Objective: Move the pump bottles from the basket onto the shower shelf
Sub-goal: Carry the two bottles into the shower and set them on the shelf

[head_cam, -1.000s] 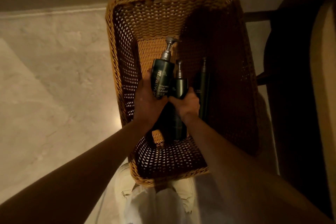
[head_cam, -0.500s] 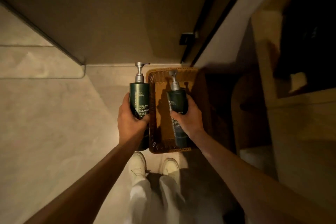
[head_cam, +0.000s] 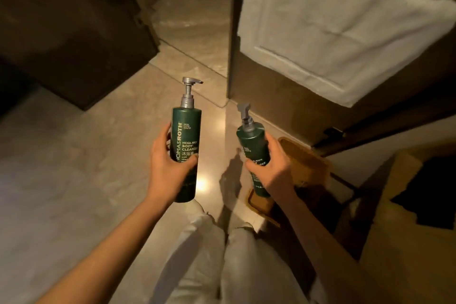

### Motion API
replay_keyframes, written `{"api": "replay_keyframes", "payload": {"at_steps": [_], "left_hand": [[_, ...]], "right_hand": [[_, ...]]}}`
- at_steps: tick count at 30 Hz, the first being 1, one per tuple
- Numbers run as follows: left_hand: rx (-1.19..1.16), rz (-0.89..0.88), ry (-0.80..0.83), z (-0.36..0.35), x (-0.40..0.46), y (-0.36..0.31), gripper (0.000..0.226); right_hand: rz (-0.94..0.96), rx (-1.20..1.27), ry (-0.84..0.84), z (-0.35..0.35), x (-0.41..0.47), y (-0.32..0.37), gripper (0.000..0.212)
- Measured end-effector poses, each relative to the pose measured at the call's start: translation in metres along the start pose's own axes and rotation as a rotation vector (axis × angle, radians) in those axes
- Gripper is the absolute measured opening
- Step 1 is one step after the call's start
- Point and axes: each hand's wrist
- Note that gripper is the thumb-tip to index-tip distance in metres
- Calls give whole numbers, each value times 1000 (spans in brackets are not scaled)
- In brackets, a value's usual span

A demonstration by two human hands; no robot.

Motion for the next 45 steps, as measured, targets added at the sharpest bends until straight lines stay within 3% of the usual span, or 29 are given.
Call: {"api": "replay_keyframes", "payload": {"at_steps": [3,10,19,25,34,45], "left_hand": [[-22,-27,-95,55,5,-11,85],[-41,-147,-270,146,67,-31,84],[-102,-240,-278,202,213,-74,84],[-81,-253,-320,218,344,-95,87],[-93,-306,-251,218,525,-167,88],[-133,-339,-169,179,758,-217,87]], "right_hand": [[-41,19,119,-22,19,55,70],[160,95,92,-72,69,164,70],[285,127,57,-104,197,278,68],[282,184,11,-126,328,318,69],[265,305,48,-120,502,395,66],[317,261,-167,-122,710,453,64]]}}
Point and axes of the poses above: each hand's wrist, its own x-axis towards the middle knuckle, its own z-axis out of the back of the hand, y = z × x, and after that the axes turned 4 degrees about -z, right-handed
